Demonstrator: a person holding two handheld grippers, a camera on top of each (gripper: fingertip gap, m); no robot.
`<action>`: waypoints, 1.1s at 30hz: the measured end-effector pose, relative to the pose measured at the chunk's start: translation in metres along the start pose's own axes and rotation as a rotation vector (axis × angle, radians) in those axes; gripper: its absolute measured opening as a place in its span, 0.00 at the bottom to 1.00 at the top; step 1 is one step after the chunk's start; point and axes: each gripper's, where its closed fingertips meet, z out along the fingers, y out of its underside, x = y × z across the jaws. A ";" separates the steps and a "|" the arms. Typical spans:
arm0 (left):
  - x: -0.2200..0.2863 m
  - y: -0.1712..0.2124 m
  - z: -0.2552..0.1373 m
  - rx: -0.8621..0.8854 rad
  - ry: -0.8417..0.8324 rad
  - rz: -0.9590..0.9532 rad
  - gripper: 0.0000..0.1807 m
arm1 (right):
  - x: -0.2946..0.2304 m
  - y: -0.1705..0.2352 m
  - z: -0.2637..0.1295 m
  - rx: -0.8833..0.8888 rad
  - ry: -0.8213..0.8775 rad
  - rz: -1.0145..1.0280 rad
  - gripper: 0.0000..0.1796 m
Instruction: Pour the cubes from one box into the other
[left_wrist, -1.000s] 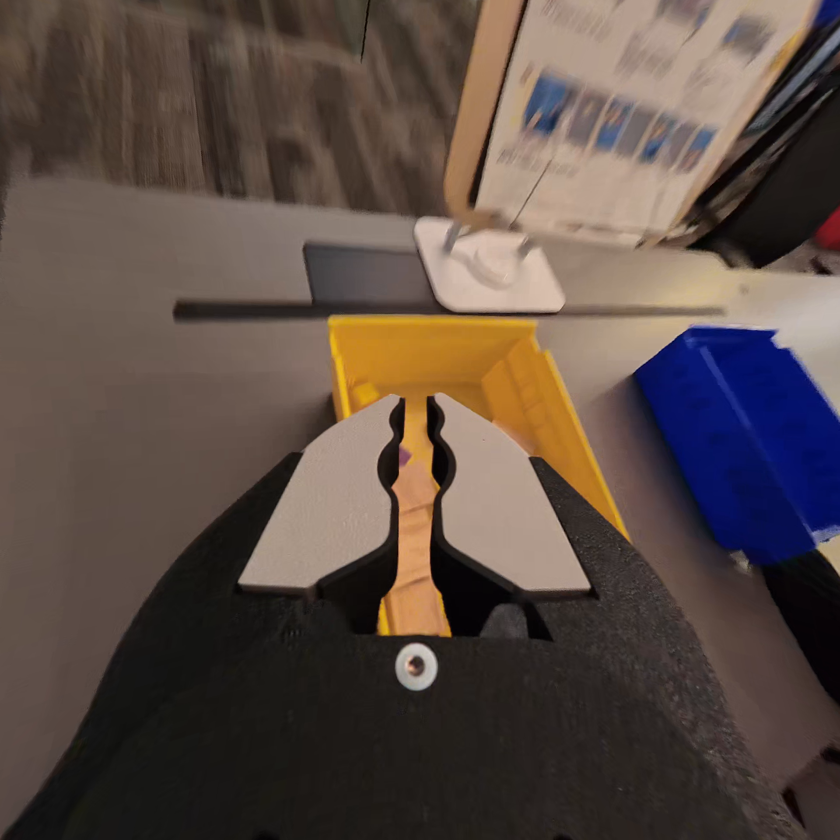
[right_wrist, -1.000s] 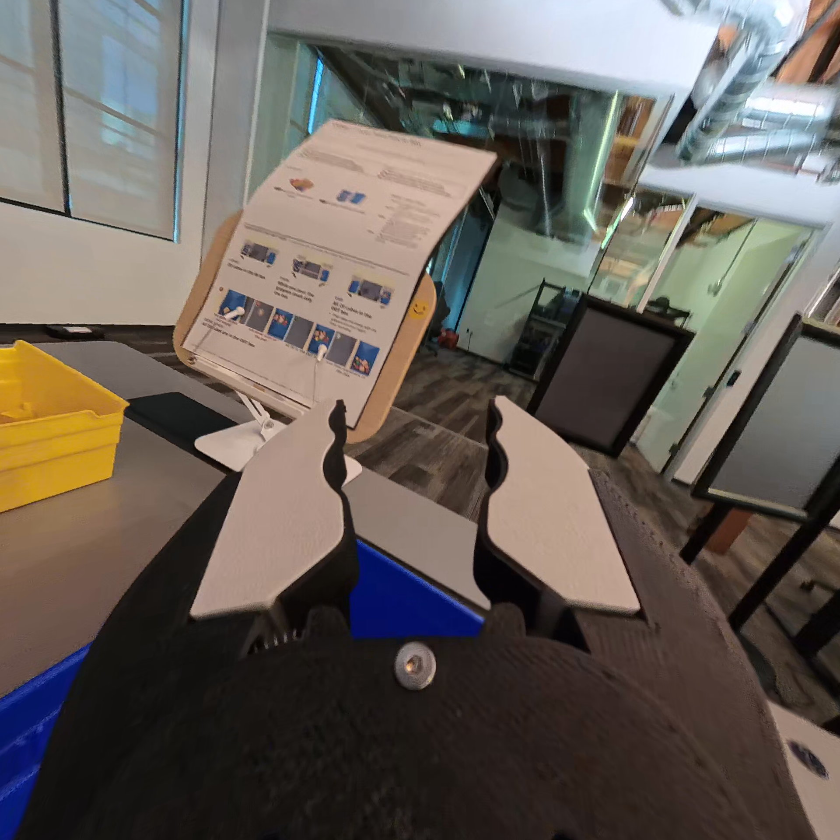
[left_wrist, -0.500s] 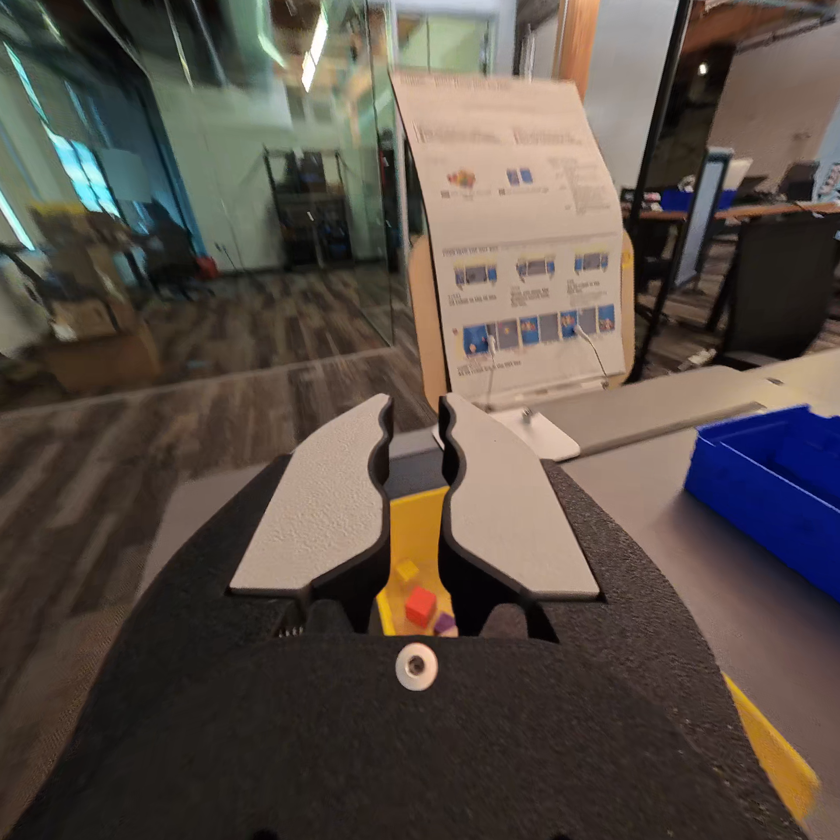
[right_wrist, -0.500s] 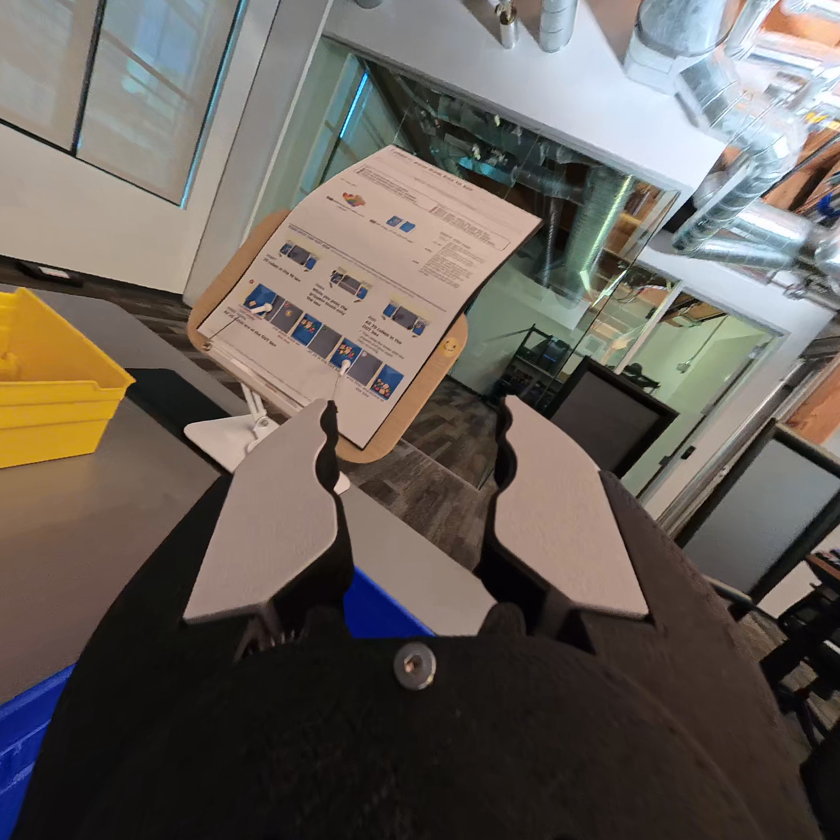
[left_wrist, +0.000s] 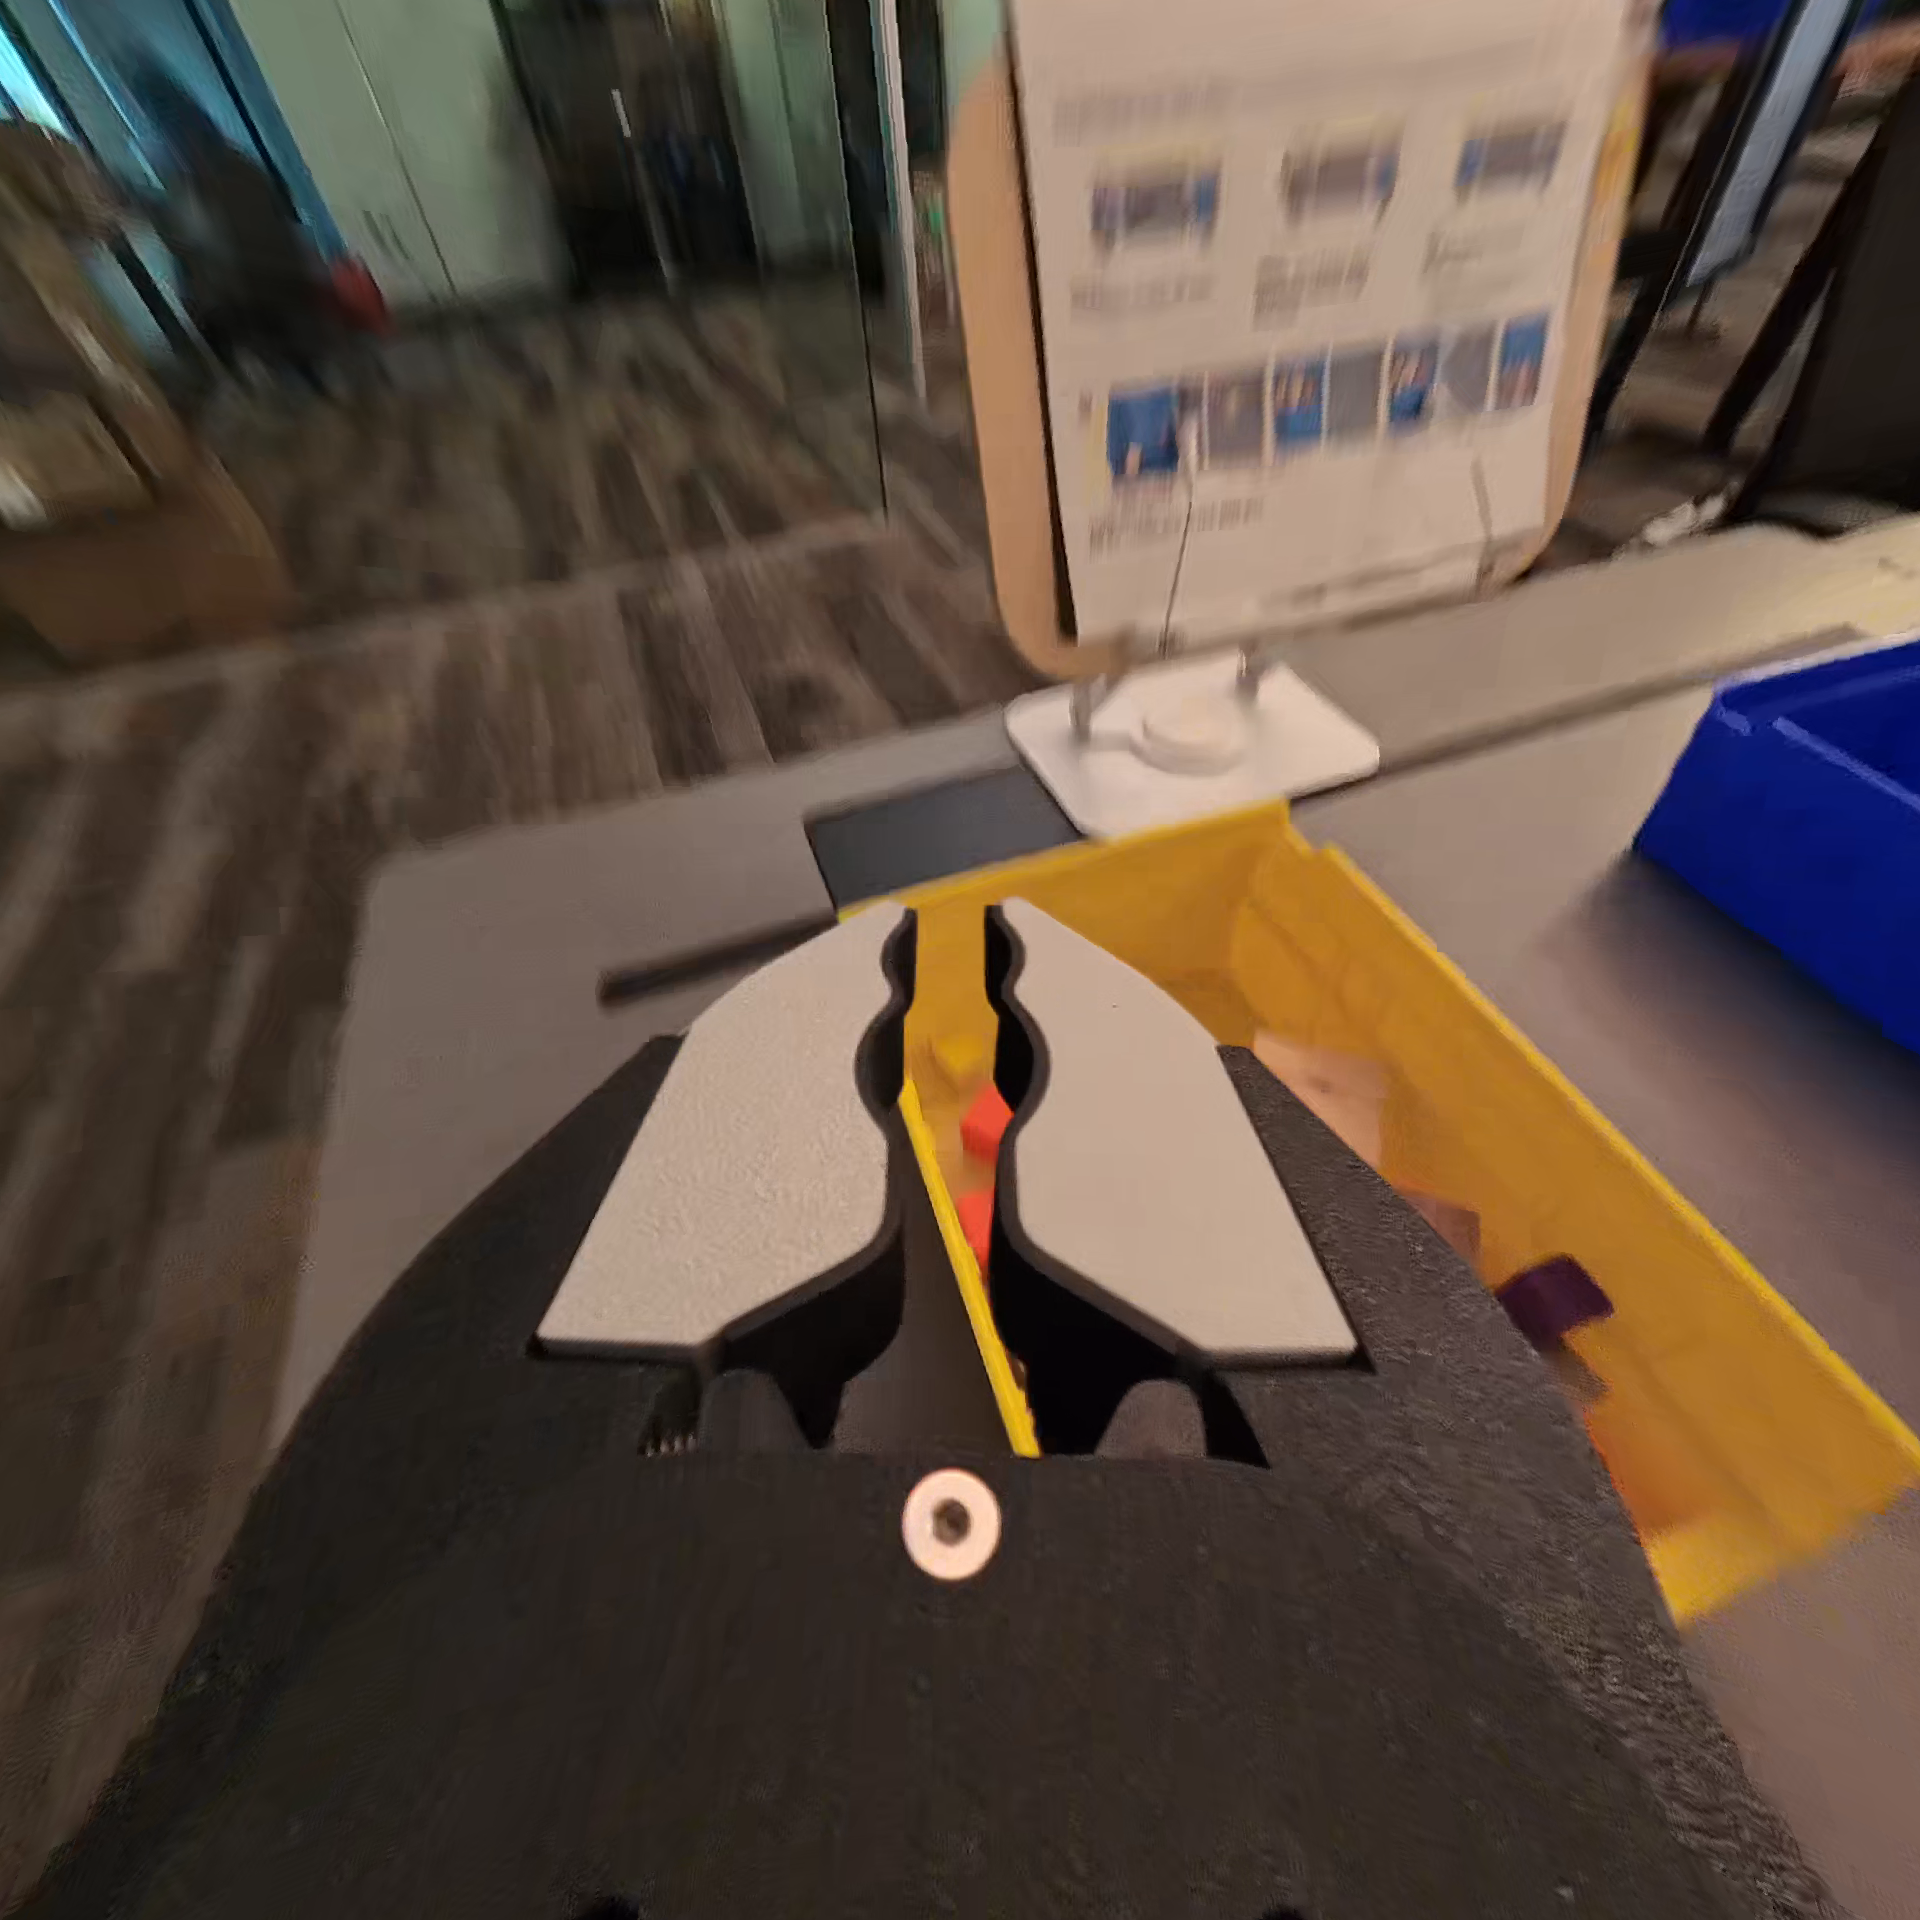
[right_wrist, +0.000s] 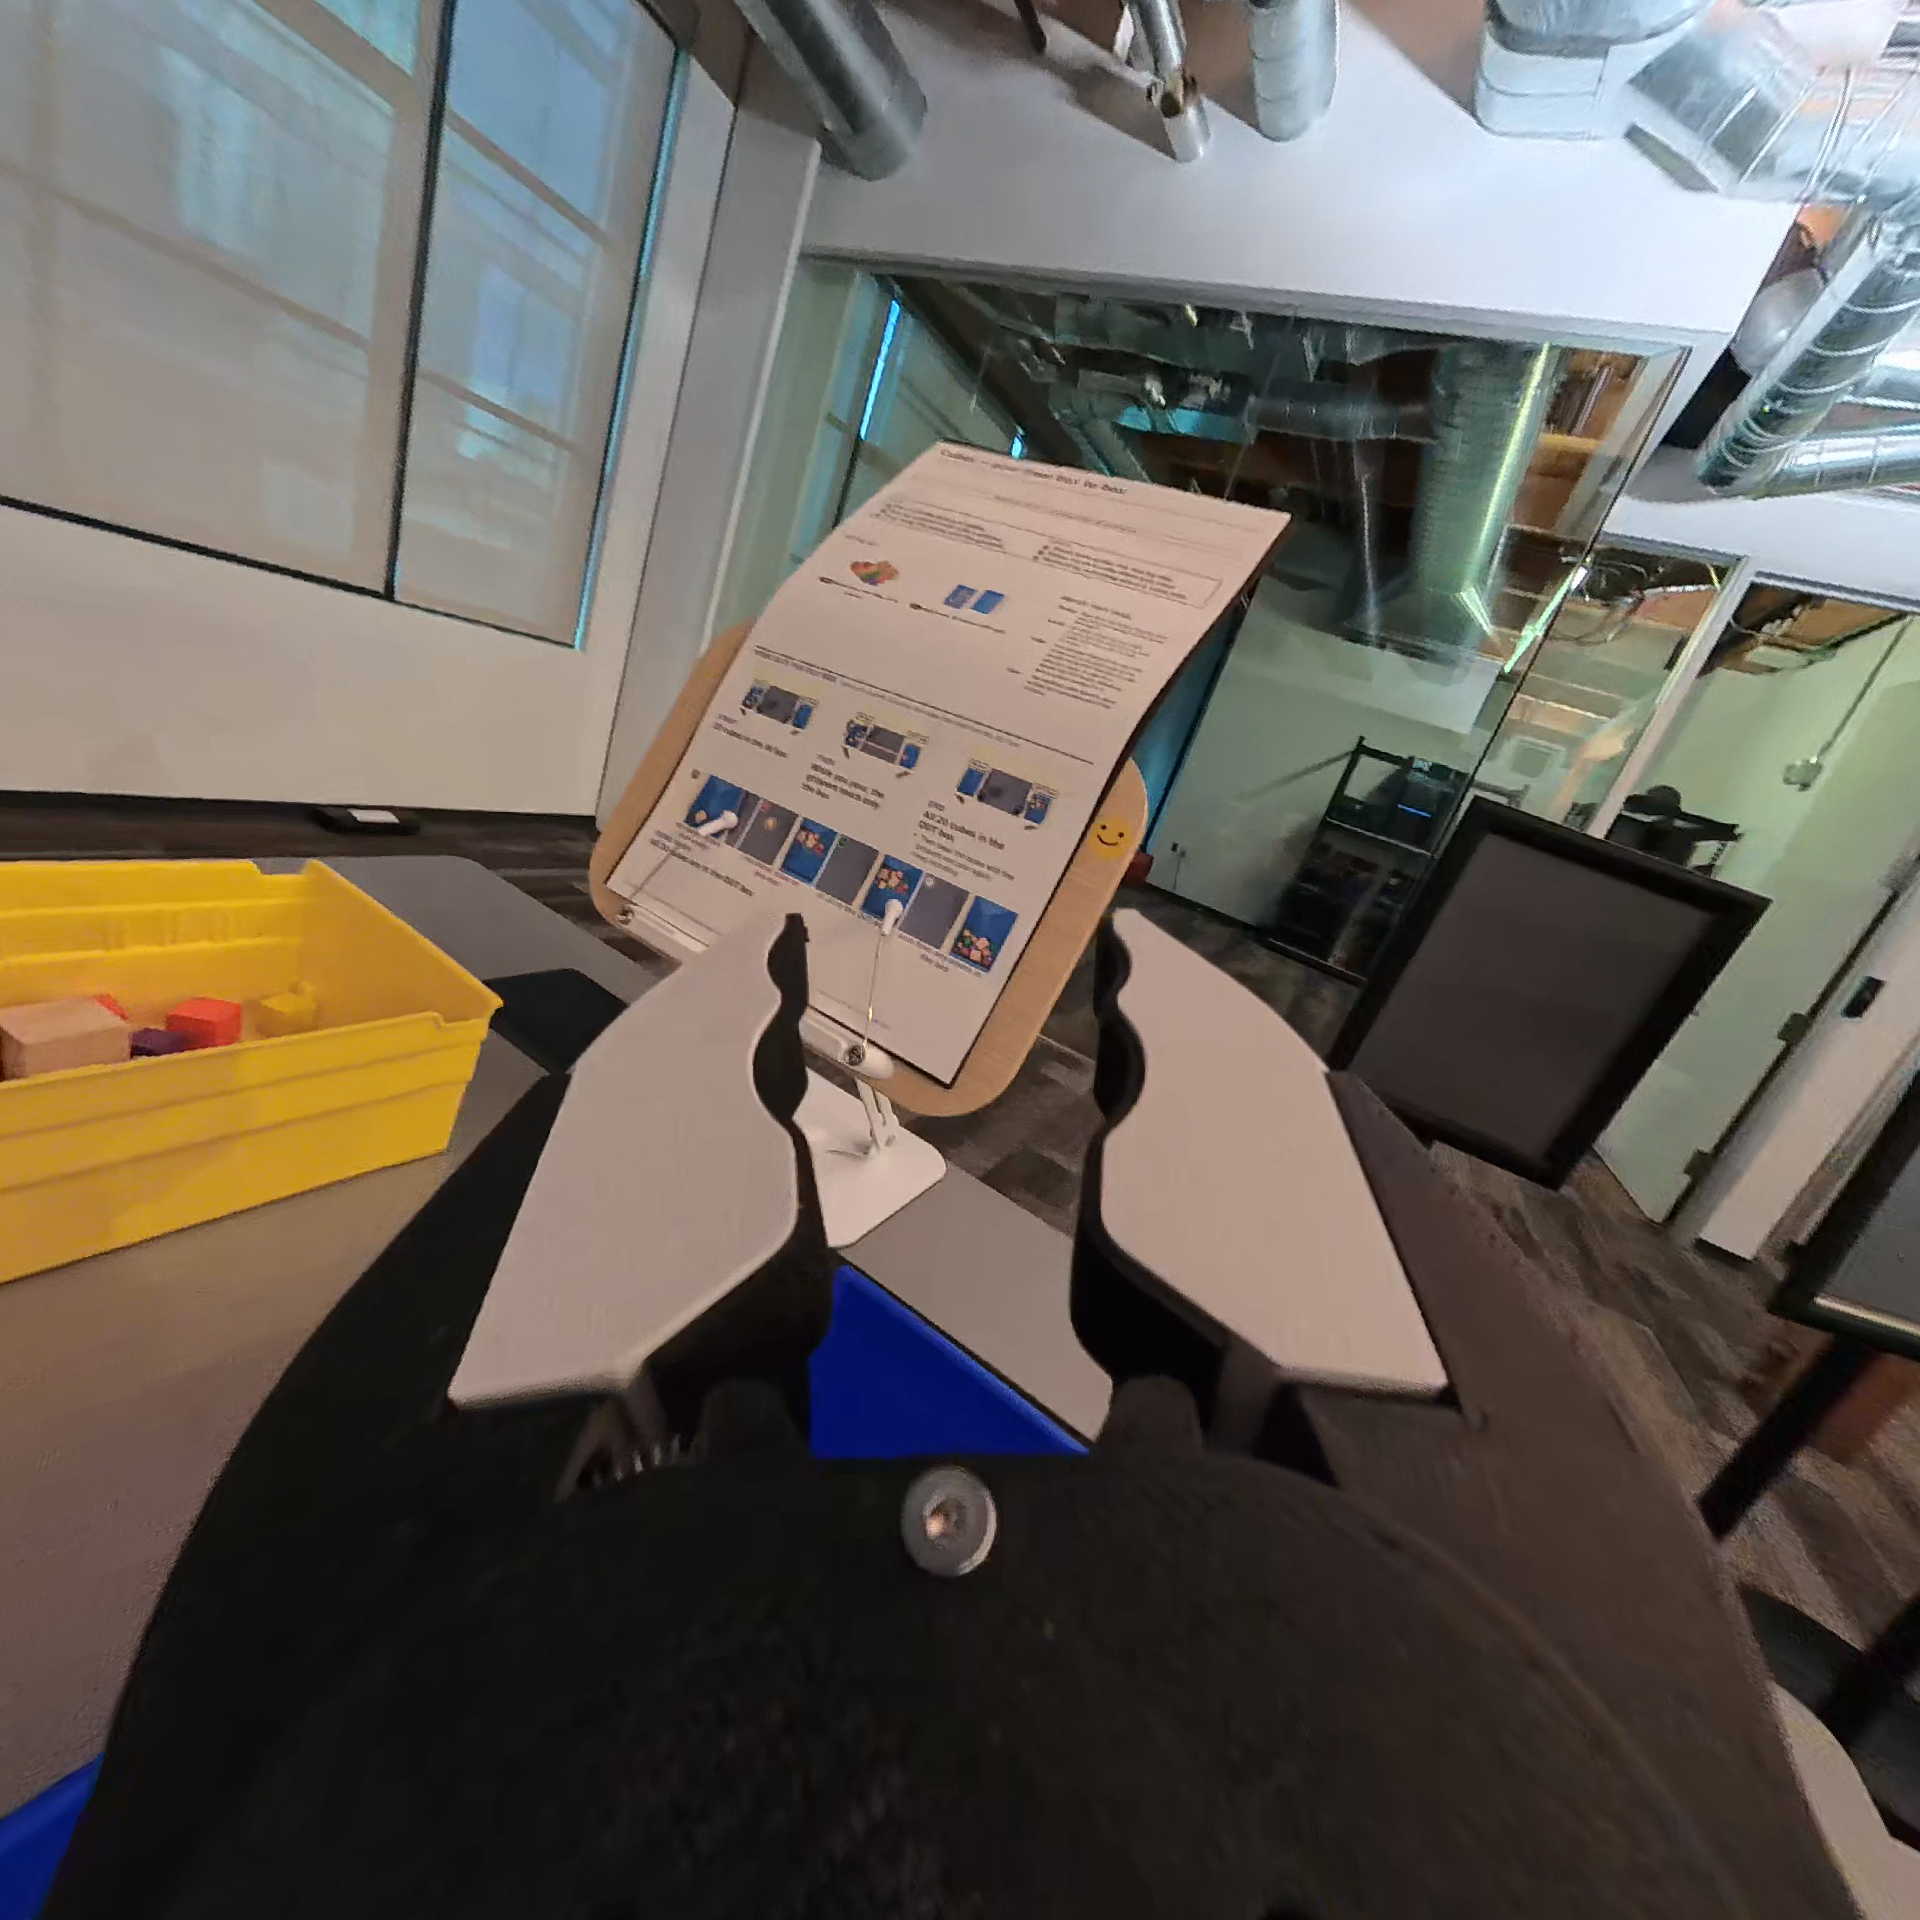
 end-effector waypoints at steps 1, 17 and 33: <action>-0.003 0.015 0.008 -0.074 0.013 -0.039 0.06 | 0.000 0.004 0.001 -0.023 0.001 -0.008 0.30; -0.009 0.139 0.054 -0.670 0.013 -0.343 0.13 | -0.031 0.059 0.022 -0.354 -0.103 -0.027 0.32; 0.015 0.166 0.058 -0.896 -0.013 -0.247 0.03 | -0.212 0.088 0.081 -0.766 -0.443 0.560 0.24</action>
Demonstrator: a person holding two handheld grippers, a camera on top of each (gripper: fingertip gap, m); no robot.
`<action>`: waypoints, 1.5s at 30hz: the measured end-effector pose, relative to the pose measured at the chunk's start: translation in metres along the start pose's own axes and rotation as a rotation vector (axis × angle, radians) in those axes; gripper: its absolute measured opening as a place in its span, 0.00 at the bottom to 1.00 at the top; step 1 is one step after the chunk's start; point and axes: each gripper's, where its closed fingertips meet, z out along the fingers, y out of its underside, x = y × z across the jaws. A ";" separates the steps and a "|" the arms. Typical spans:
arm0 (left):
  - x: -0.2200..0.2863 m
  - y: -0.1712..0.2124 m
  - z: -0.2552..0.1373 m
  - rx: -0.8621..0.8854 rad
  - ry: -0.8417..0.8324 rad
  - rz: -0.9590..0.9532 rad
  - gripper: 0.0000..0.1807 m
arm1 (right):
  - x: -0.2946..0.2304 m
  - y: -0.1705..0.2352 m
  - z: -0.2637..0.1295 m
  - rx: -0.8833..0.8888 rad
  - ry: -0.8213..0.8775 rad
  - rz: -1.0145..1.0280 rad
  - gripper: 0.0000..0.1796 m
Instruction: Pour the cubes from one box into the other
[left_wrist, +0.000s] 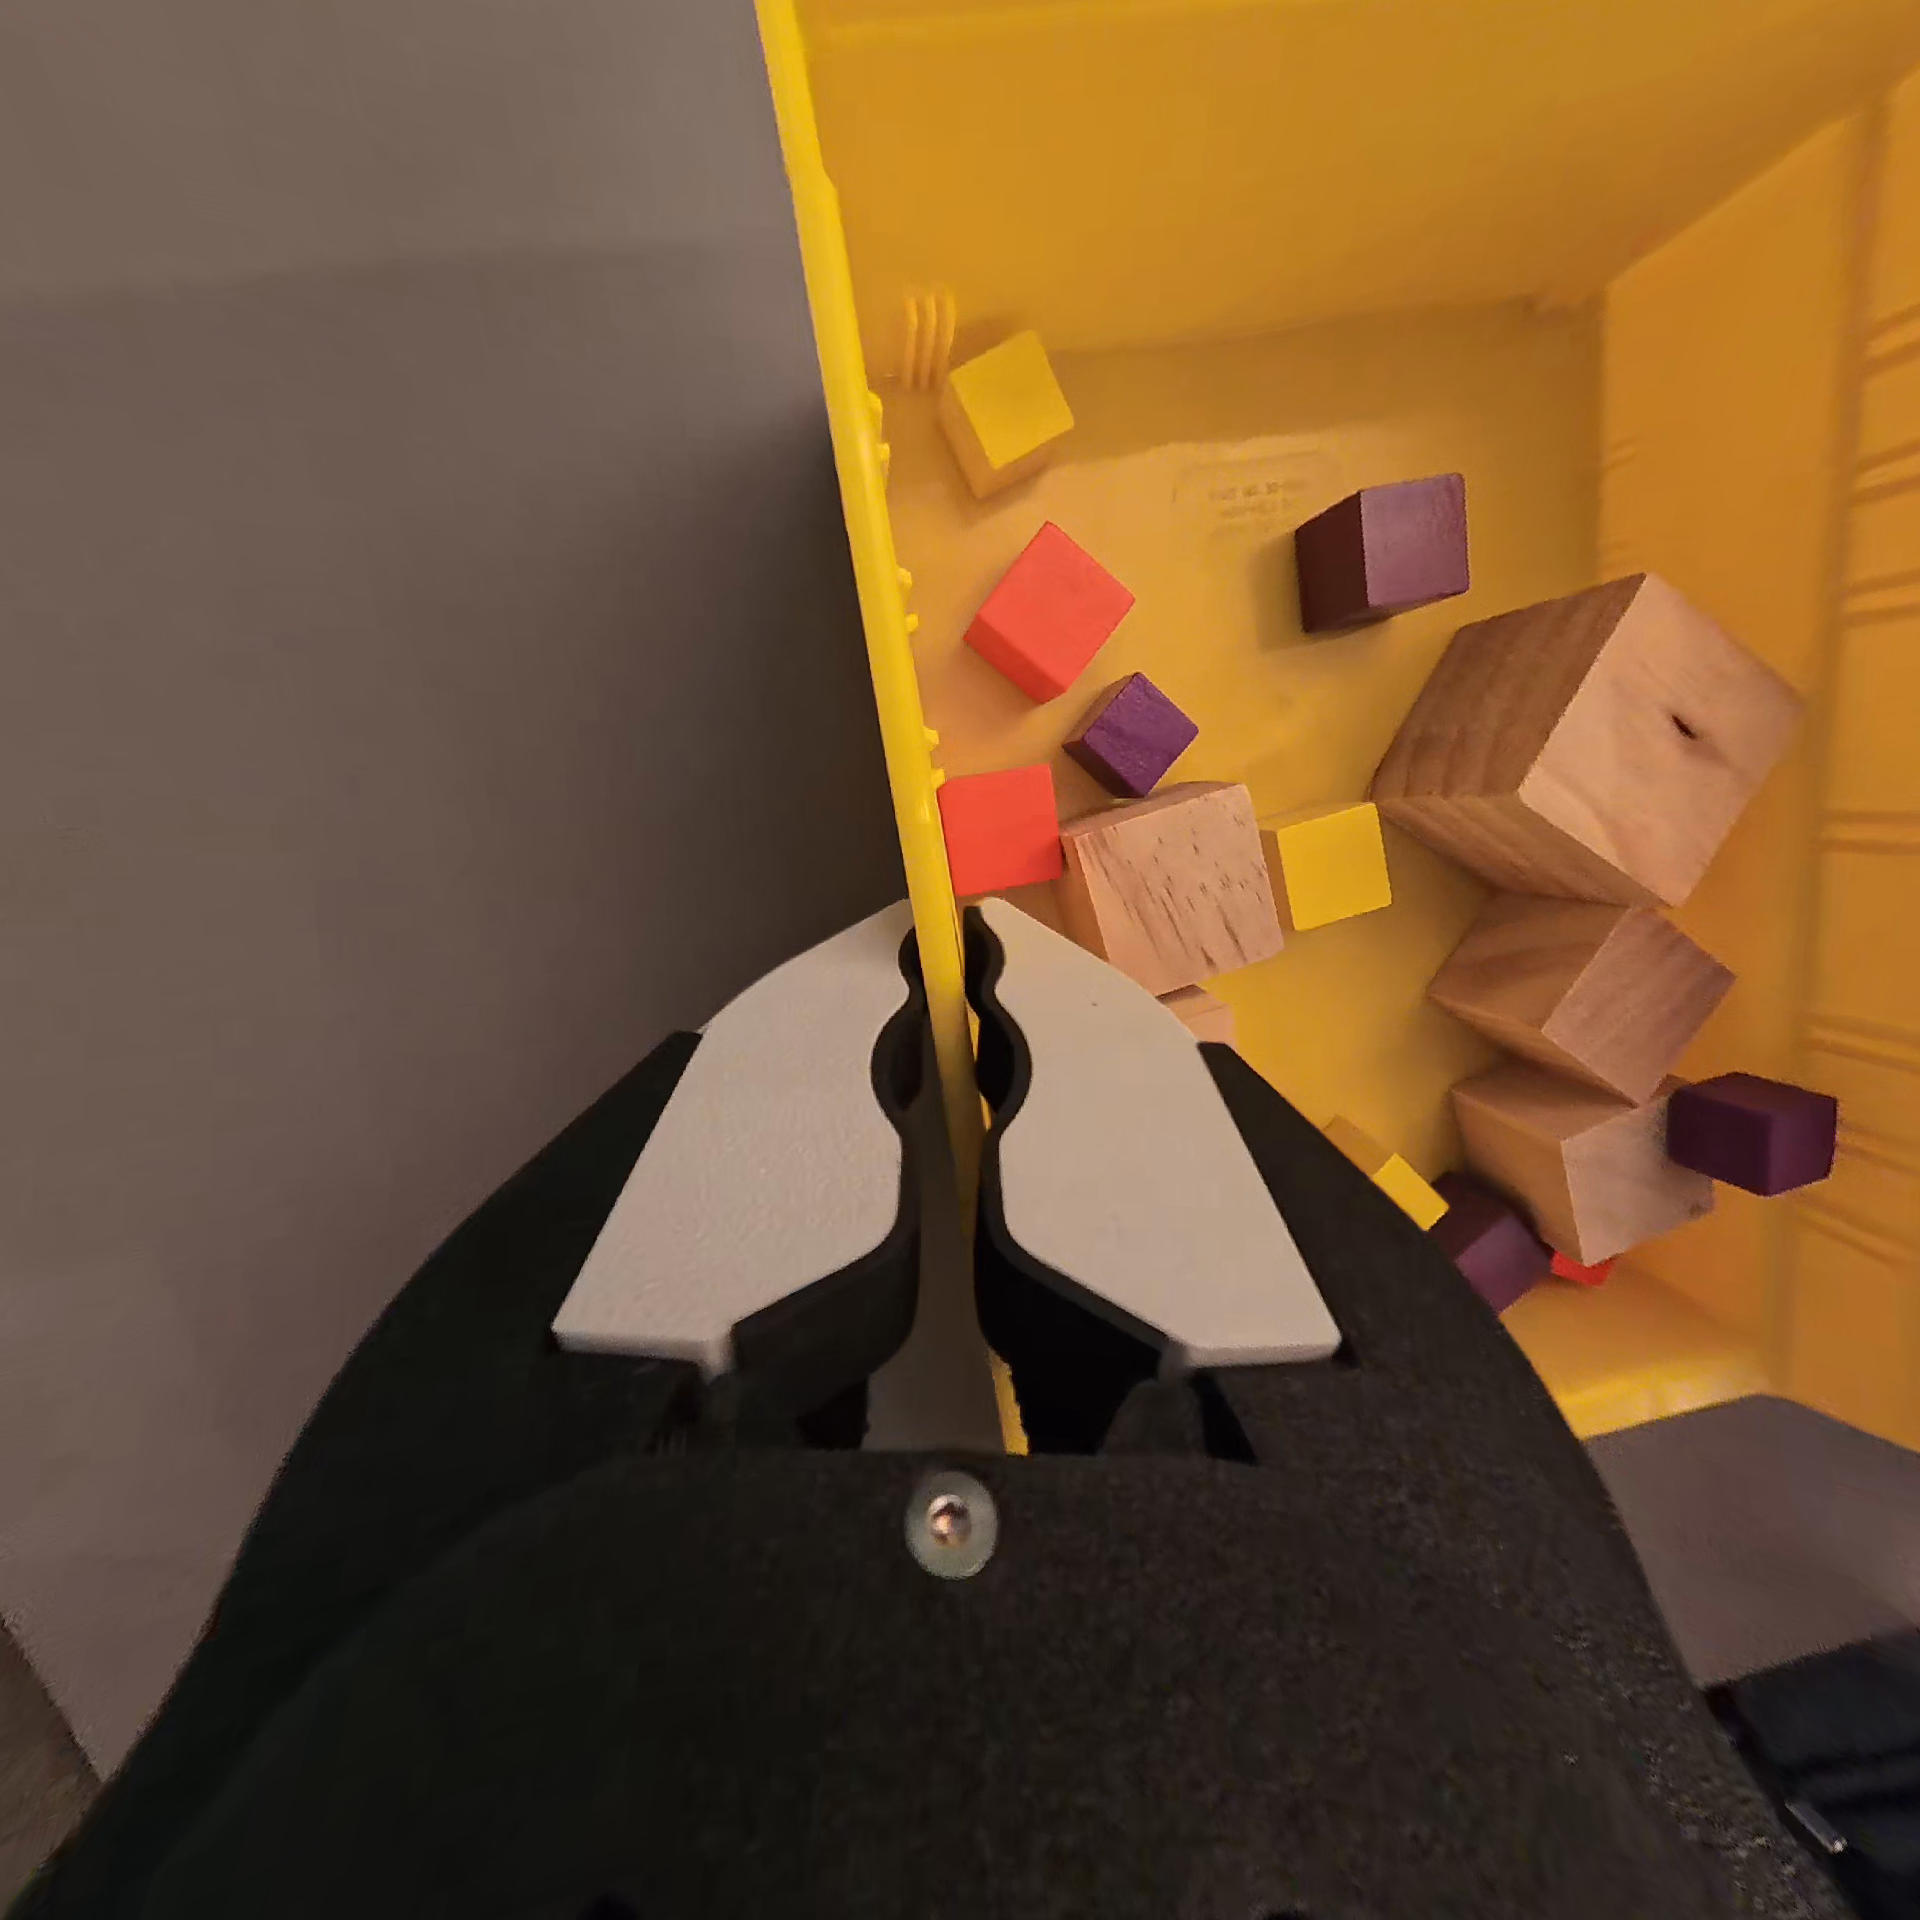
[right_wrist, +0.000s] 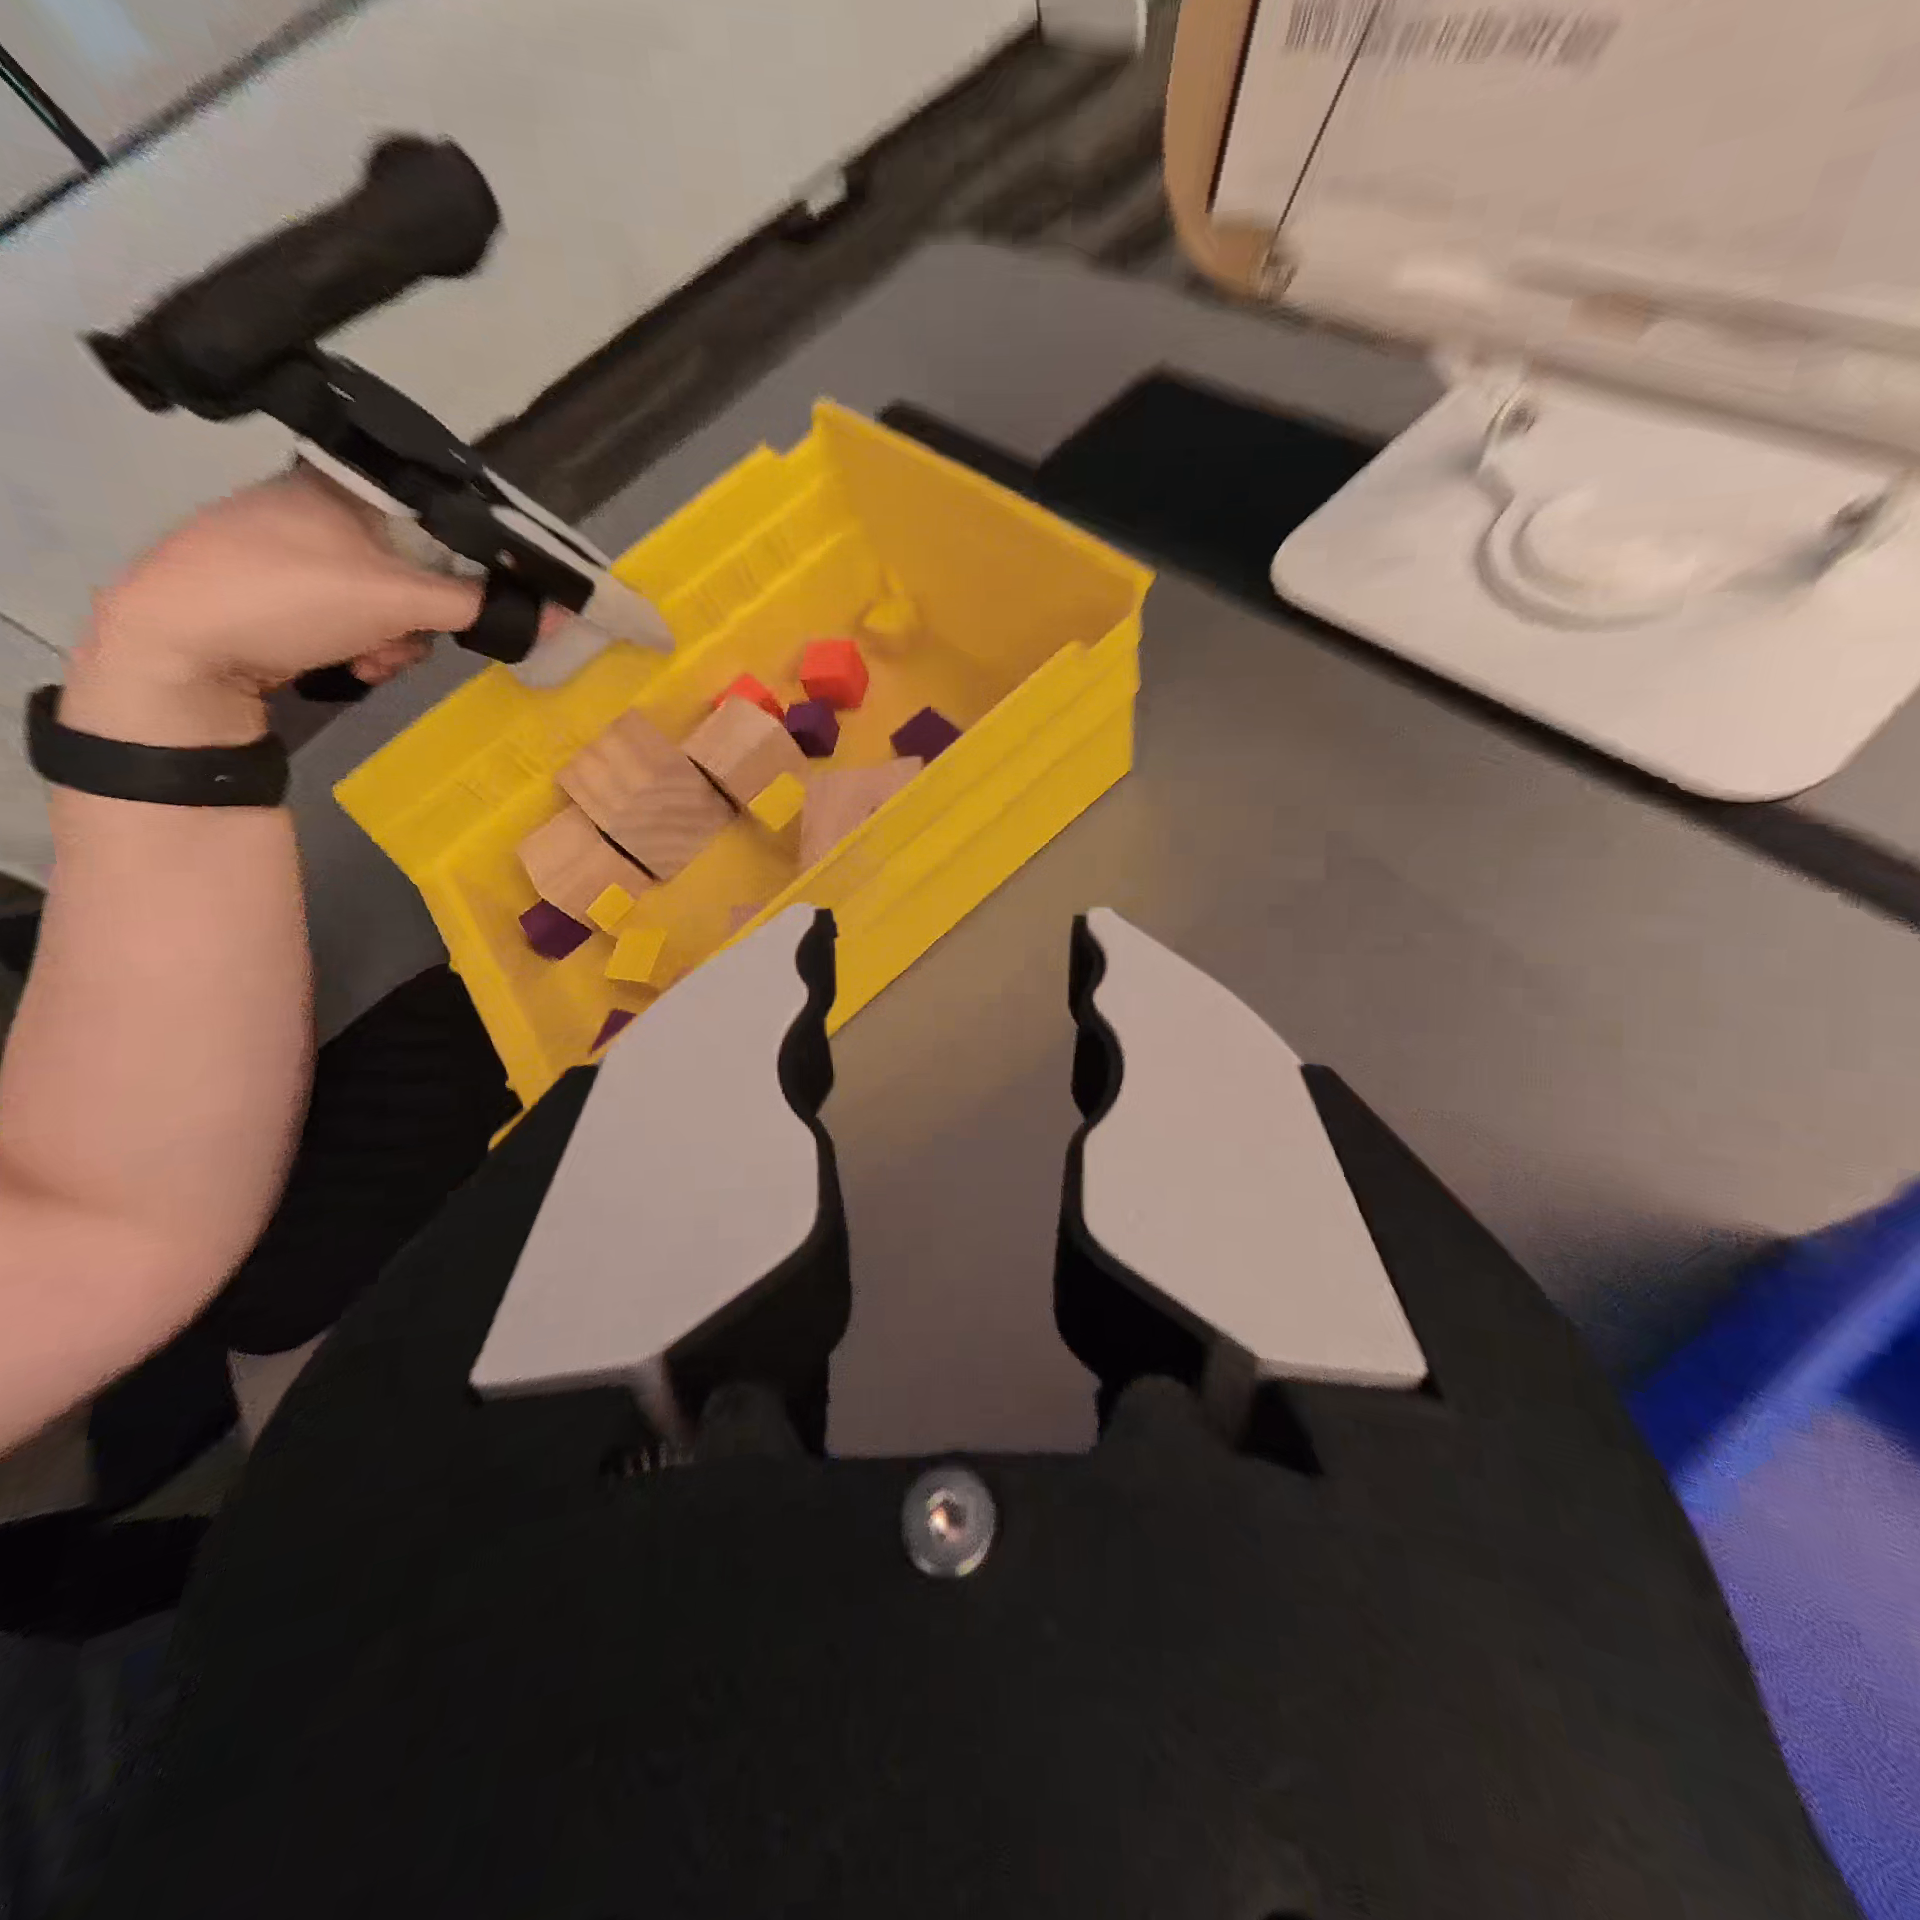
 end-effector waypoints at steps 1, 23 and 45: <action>0.005 0.001 0.000 -0.007 0.006 0.016 0.03 | -0.001 0.004 0.017 -0.068 -0.007 0.035 0.26; 0.132 0.005 0.016 -0.094 0.150 0.263 0.05 | 0.077 0.093 0.049 -0.748 0.402 0.411 0.18; 0.150 -0.005 0.024 -0.089 0.004 0.327 0.03 | 0.085 0.140 0.043 -0.850 0.458 0.610 0.02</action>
